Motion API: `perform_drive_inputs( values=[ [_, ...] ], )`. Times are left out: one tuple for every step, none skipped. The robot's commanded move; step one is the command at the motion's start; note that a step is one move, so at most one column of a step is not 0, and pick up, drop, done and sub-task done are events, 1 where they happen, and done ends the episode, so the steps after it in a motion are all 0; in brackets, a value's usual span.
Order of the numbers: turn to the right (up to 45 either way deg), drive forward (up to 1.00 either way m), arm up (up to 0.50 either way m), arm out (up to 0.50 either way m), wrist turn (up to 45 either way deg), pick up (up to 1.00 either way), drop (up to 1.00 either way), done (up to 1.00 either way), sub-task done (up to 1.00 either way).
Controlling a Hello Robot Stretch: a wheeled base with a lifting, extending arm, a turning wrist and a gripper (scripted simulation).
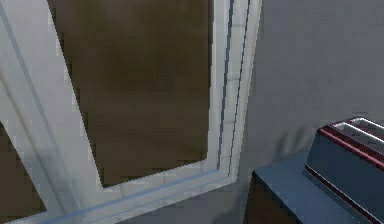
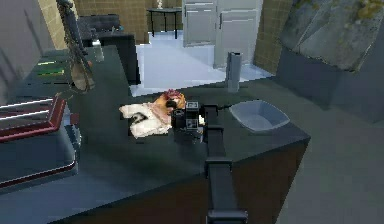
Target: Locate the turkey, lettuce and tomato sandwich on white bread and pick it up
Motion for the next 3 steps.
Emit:
perform_drive_inputs(
  values=[
    [0.0,0.0,0.0,0.0,0.0,1.0,0.0,0.0,0.0],
    [0.0,0.0,0.1,0.0,0.0,0.0,0.0,0.0,0.0],
    [0.0,0.0,0.0,0.0,0.0,0.0,0.0,1.0,0.0]
  ],
)
